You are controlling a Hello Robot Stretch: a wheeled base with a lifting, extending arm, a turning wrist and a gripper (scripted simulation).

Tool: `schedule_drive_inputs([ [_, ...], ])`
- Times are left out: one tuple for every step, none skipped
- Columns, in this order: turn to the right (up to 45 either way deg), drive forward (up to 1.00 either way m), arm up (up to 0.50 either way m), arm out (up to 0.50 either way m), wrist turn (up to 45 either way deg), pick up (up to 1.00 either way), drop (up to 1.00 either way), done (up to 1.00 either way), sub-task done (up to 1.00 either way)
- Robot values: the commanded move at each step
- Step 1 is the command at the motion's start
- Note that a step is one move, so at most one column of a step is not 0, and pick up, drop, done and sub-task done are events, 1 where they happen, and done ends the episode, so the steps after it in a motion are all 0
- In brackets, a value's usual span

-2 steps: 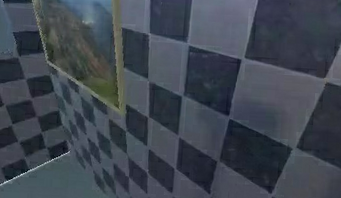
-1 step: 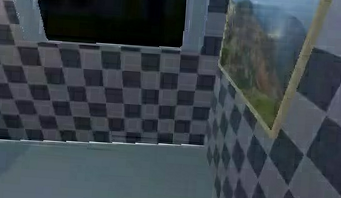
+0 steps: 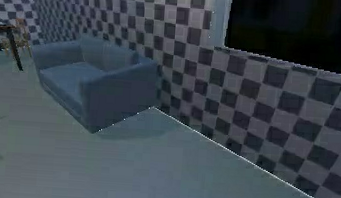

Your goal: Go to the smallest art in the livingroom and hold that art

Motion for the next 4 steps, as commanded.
schedule_drive_inputs([
  [-39.0, 0.0, 0.0, 0.0, 0.0, 0.0, 0.0, 0.0, 0.0],
  [0.0, 1.0, 0.0, 0.0, 0.0, 0.0, 0.0, 0.0, 0.0],
  [-3.0, 0.0, 0.0, 0.0, 0.0, 0.0, 0.0, 0.0, 0.0],
  [0.0, 0.95, 0.0, 0.0, 0.0, 0.0, 0.0, 0.0, 0.0],
])
